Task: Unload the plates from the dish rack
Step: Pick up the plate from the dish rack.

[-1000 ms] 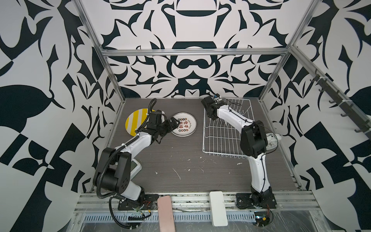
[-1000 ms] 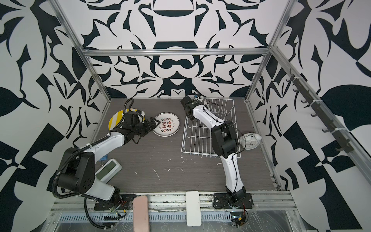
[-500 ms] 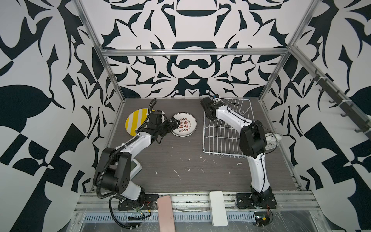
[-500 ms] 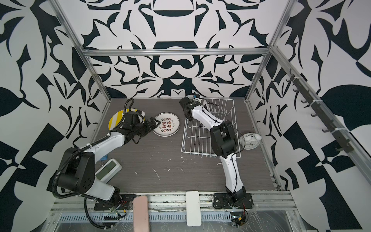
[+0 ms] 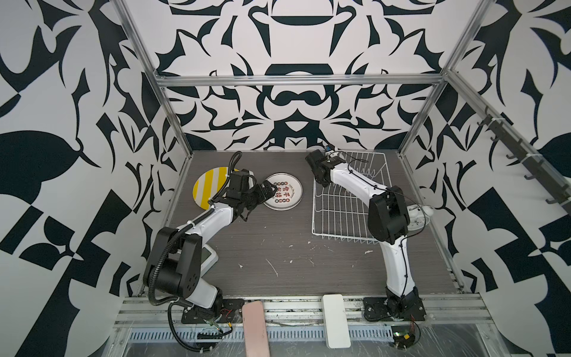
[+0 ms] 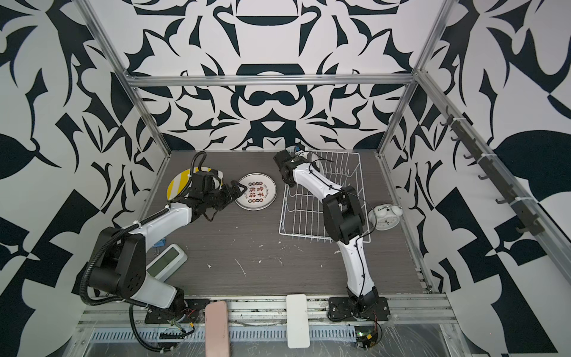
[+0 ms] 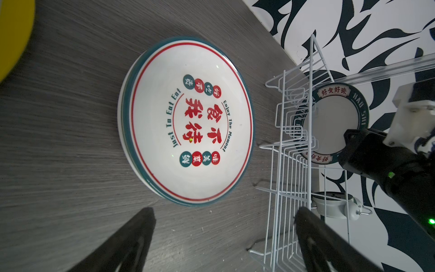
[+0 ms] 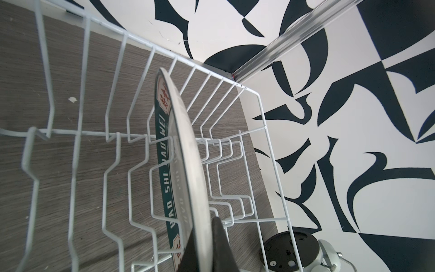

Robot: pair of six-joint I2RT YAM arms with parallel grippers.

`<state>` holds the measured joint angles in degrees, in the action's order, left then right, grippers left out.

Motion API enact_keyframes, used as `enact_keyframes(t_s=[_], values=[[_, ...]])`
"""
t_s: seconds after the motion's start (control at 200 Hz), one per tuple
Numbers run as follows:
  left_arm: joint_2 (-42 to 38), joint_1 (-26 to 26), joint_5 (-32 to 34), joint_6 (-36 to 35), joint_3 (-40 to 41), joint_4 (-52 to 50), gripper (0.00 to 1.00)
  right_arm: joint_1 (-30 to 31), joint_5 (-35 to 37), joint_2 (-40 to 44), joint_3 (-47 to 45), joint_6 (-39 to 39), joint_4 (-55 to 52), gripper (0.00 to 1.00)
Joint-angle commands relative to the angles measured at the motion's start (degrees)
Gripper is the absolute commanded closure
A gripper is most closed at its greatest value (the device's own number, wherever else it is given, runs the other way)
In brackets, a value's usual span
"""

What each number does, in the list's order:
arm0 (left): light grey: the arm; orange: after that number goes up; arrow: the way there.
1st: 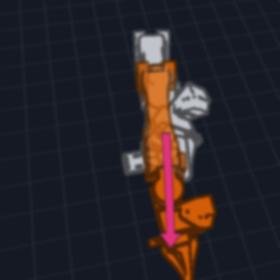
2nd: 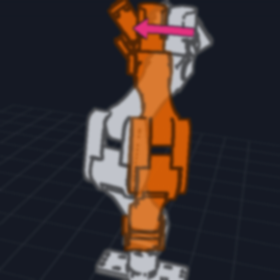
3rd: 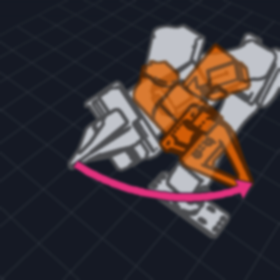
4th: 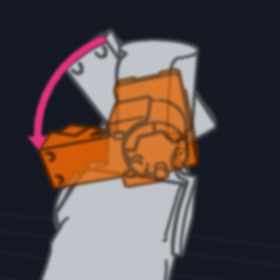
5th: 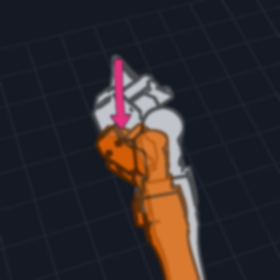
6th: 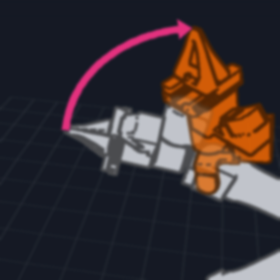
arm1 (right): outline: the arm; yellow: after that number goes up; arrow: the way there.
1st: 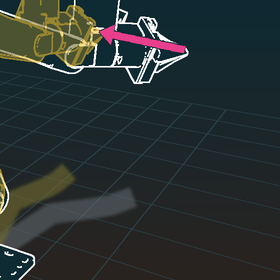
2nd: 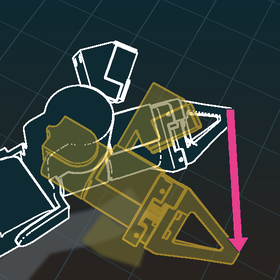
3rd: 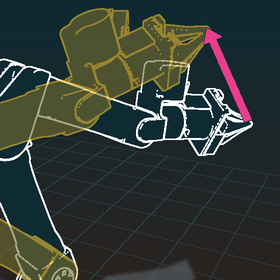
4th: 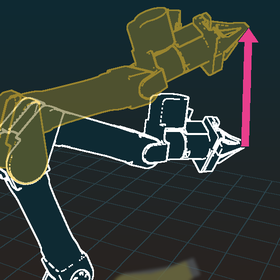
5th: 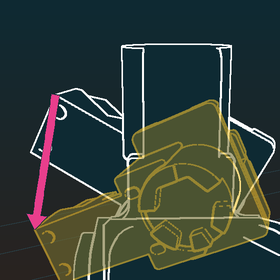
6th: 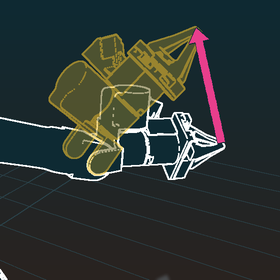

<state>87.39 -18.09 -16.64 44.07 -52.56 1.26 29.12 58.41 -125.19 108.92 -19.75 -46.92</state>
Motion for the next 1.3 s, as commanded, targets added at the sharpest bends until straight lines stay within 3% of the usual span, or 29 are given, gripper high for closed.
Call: enact_keyframes(t_s=[0.0, 0.79, 1.04, 1.295], values=[[-0.6, -0.3, 0.5, -0.3, -2.2, -0.4, 0.03, -0.4, 7.1, 5.2, 2.1, 1.0, -1.6, 1.00], [-0.6, -0.7, 0.6, -0.4, -2.9, -0.8, 0.03, 2.1, 9.2, 10.4, 1.6, 5.8, 2.3, 1.00], [-0.6, -0.7, 0.6, -0.4, -2.8, -0.8, 0.03, 3.4, 10.6, 14.8, -1.8, 10.6, 9.3, 1.00], [-1.1, -0.7, 0.6, -0.4, -2.8, -0.8, 0.03, 5.6, 9.5, 24.1, -13.0, 20.5, 27.3, 1.00]])
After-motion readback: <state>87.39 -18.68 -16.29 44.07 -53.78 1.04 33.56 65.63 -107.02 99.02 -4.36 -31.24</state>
